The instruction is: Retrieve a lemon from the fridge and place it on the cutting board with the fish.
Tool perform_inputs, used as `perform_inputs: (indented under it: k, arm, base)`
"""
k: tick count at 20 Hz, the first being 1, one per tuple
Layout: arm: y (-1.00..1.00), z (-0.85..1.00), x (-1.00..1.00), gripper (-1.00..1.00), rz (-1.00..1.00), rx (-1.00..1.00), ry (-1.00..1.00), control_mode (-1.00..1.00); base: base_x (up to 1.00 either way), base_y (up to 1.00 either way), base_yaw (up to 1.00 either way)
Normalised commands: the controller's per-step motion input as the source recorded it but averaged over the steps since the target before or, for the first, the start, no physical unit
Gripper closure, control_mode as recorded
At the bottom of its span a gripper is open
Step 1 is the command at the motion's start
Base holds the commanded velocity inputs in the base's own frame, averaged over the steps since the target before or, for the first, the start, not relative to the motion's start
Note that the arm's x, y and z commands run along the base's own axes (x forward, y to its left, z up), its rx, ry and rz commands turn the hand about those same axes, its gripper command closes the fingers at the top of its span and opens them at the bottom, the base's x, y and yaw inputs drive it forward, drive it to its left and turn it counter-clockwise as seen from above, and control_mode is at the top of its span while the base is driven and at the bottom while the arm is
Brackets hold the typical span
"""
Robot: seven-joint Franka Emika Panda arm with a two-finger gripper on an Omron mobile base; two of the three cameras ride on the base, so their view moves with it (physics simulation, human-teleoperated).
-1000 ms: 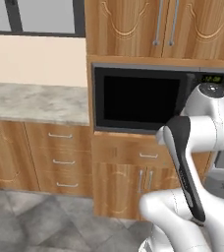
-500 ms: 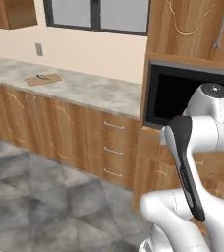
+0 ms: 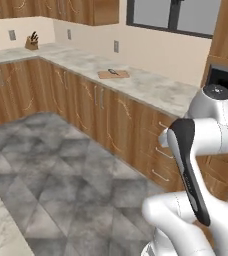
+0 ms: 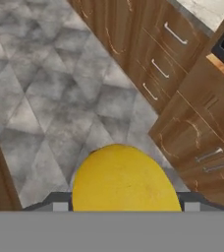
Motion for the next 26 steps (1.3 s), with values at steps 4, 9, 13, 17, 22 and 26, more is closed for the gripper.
perform_inputs:
  k: [4, 9, 13, 17, 22, 26]
  arm:
    - [0.0, 0.0, 0.0, 1.0, 0.0, 0.0, 0.0, 1.0]
    - [0.0, 0.0, 0.0, 1.0, 0.0, 0.0, 0.0, 1.0]
    - [0.0, 0.0, 0.0, 1.0, 0.0, 0.0, 0.0, 1.0]
    - [0.0, 0.0, 0.0, 1.0, 0.0, 0.0, 0.0, 1.0]
    - [0.0, 0.0, 0.0, 1.0, 0.0, 0.0, 0.0, 1.0]
    - [0.0, 0.0, 0.0, 1.0, 0.0, 0.0, 0.0, 1.0]
  base:
    - [0.7, -0.28, 0.12]
    - [0.54, -0.54, 0.08]
    - [0.58, 0.36, -0.02]
    - [0.83, 0.56, -0.02]
    - [1.0, 0.45, -0.12]
    - [1.0, 0.67, -0.27]
